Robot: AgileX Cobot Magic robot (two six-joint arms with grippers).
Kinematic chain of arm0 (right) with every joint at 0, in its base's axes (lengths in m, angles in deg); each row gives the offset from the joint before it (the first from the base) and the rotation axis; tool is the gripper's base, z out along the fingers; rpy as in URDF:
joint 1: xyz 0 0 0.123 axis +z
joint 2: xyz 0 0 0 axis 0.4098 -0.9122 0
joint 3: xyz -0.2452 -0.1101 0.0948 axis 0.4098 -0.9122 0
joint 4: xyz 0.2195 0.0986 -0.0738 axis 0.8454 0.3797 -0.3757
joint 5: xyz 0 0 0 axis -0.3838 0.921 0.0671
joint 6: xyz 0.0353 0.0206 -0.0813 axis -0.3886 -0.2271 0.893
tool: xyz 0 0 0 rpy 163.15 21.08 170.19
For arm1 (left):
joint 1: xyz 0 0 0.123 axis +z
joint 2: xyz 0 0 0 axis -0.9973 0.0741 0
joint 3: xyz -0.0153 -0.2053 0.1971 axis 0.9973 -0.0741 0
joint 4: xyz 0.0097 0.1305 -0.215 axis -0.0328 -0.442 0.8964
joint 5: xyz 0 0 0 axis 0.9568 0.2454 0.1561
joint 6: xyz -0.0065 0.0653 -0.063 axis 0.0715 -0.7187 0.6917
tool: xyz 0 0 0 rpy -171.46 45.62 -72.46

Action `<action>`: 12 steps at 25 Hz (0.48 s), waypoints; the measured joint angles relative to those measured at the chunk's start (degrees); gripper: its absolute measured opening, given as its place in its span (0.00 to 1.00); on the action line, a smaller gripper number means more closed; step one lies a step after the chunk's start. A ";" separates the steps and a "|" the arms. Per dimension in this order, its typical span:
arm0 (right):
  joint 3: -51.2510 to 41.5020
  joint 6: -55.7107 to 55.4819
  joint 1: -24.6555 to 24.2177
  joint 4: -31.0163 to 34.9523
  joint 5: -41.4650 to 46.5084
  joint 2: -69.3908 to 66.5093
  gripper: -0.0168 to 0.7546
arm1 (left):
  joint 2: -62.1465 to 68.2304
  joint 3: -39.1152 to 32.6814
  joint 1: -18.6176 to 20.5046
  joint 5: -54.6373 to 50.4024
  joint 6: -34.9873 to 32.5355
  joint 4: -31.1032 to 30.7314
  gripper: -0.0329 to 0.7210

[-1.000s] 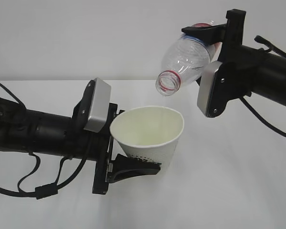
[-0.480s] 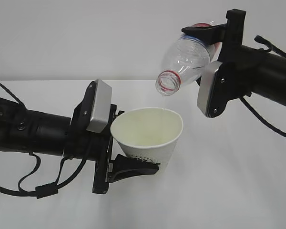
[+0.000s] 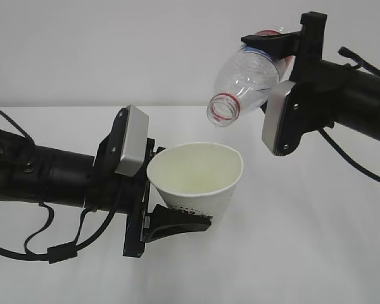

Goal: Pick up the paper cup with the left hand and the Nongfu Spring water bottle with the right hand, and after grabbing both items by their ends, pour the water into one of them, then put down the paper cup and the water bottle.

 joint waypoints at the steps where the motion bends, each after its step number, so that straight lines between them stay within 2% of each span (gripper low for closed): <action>1: 0.00 0.00 0.00 0.00 0.00 0.00 0.65 | 0.00 0.00 0.00 0.00 0.00 0.00 0.71; 12: 0.00 0.00 0.00 0.00 -0.10 0.00 0.65 | 0.00 0.00 0.00 -0.04 0.00 0.04 0.71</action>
